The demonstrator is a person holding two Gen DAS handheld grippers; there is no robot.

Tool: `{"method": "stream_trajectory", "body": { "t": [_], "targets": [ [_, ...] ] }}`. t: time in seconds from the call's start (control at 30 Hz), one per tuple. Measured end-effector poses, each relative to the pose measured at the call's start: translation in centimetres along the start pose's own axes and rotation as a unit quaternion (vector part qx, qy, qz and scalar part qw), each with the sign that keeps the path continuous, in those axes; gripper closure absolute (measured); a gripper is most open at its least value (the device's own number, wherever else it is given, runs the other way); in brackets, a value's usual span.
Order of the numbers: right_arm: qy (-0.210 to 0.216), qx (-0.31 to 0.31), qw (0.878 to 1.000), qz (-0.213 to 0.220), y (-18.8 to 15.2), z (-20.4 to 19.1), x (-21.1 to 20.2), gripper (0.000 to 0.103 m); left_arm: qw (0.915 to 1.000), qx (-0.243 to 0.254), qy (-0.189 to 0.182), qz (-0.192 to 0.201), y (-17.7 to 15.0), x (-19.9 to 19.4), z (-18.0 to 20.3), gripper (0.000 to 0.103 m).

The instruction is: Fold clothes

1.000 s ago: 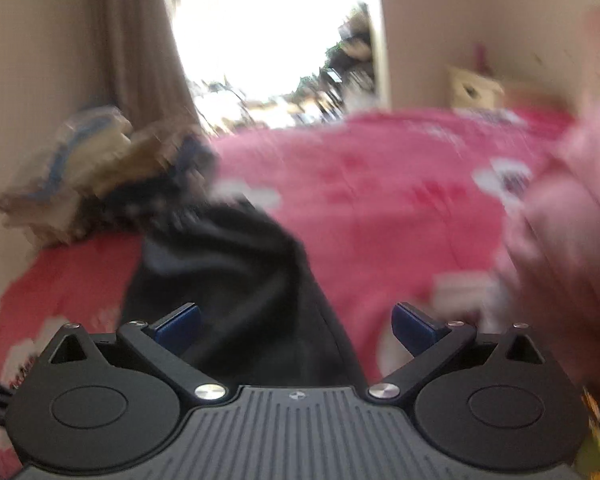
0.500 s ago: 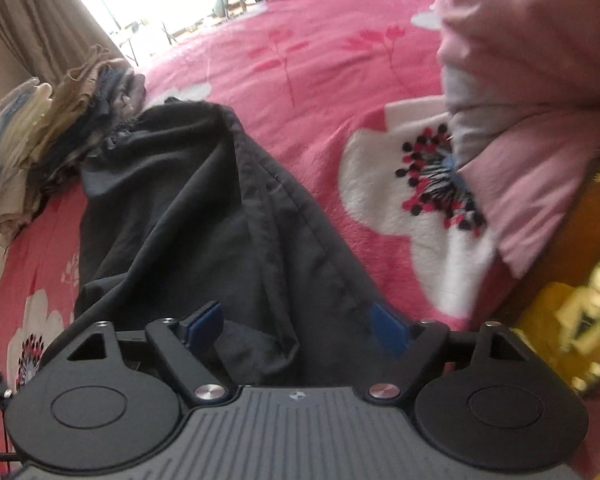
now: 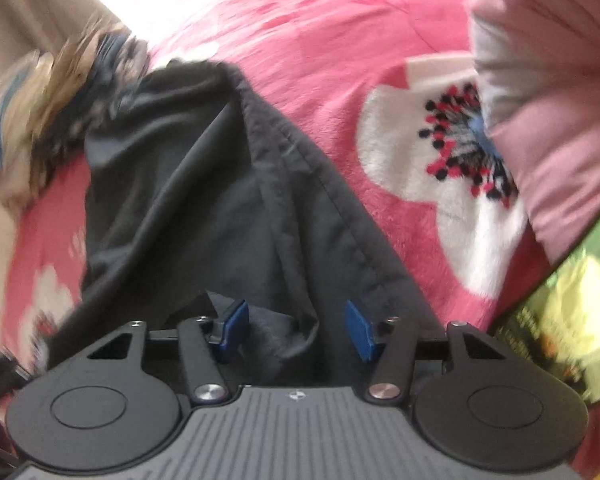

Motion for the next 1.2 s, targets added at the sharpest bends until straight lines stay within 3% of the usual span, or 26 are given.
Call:
{"method": "stream_trajectory", "body": {
  "t": [0.13, 0.37, 0.47, 0.53, 0.6, 0.73, 1.1, 1.2],
  "targets": [
    [0.012, 0.084, 0.996, -0.011, 0.5, 1.0, 0.3, 0.045, 0.9998, 0.016, 0.009, -0.008, -0.3, 1.8, 0.5, 0.046],
    [-0.010, 0.056, 0.998, -0.038, -0.2, 0.6, 0.7, 0.047, 0.9993, 0.015, 0.015, -0.030, -0.5, 3.8, 0.7, 0.057],
    [-0.013, 0.028, 0.999, -0.044, -0.5, 0.5, 0.7, 0.059, 0.9991, 0.017, 0.022, -0.033, -0.6, 4.0, 0.6, 0.063],
    [-0.015, -0.003, 0.999, -0.044, -0.6, 0.3, 0.5, 0.073, 0.9987, 0.017, 0.028, -0.037, -0.7, 4.1, 0.4, 0.078],
    [-0.013, -0.028, 0.999, -0.039, -0.4, 0.1, 0.0, 0.085, 0.9988, 0.008, 0.028, -0.040, -0.6, 4.1, 0.1, 0.086],
    [-0.020, -0.087, 0.996, -0.019, 0.6, -0.7, -1.5, 0.092, 0.9989, -0.013, 0.011, -0.043, -0.1, 3.6, -0.2, 0.098],
    [-0.092, -0.257, 0.962, -0.009, 2.9, -1.7, -4.6, 0.098, 0.9934, -0.065, -0.090, -0.030, 2.9, 2.3, 1.1, 0.102],
    [-0.072, -0.227, 0.971, -0.021, 3.3, -1.4, -4.6, 0.095, 0.9921, -0.070, -0.099, -0.031, 3.2, 2.7, 1.5, 0.102]
  ]
}}
Point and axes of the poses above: each gripper's, at about its wrist camera, not at the fingertips, and x roughly the way its jaws point, z to its right, y to its top, the point moved 5 cm from there along x, roughly the way its jaws point, and after that the axes turned 8 degrees about z, right-handed, at the moved point
